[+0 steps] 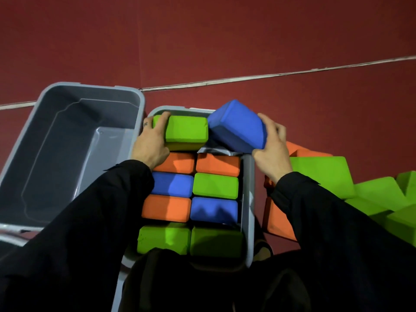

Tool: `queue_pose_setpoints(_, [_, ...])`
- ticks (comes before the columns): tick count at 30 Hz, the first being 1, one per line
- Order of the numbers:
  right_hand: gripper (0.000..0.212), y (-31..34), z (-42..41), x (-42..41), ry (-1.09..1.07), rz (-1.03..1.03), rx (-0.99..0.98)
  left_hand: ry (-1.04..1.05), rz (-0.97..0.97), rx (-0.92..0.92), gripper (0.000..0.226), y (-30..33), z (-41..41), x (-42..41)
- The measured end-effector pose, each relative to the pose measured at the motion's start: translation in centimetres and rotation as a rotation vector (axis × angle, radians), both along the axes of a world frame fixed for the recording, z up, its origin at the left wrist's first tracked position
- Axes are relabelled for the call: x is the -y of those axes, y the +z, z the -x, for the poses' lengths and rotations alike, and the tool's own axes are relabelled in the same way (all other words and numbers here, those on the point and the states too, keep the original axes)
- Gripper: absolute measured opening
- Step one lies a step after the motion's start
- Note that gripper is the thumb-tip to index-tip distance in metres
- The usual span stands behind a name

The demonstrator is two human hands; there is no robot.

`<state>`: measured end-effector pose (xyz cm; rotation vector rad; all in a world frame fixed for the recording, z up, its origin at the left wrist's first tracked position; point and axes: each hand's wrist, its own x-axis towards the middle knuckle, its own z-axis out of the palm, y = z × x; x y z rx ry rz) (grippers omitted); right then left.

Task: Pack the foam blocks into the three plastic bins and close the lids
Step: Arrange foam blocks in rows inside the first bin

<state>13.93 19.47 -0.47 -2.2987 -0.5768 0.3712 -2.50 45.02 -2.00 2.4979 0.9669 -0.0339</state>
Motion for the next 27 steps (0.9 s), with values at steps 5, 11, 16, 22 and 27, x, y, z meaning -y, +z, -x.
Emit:
queue_pose_setpoints(5, [0.092, -0.2, 0.1, -1.5, 0.172, 0.197, 0.043, 0.000, -0.076, -0.206, 0.088, -3.0, 0.9, -0.4])
queue_pose_setpoints(11, [0.098, -1.8, -0.4, -3.0, 0.289, 0.424, 0.077, -0.119, -0.418, -0.342, 0.084, -4.9, 0.7, 0.2])
queue_pose_setpoints(16, [0.097, -4.9, -0.9, -3.8, 0.315, 0.535, 0.167, -0.146, -0.453, -0.360, 0.081, -6.6, -0.1, 0.2])
queue_pose_setpoints(22, [0.087, -8.2, -0.5, -4.4, 0.401, 0.711, 0.490, -0.149, -0.180, -0.333, 0.075, -10.2, -0.2, -0.1])
queue_pose_setpoints(27, [0.089, -9.8, 0.0, -4.4, 0.453, 0.566, 0.382, -0.147, -0.117, -0.331, 0.085, -12.5, 0.1, -0.5])
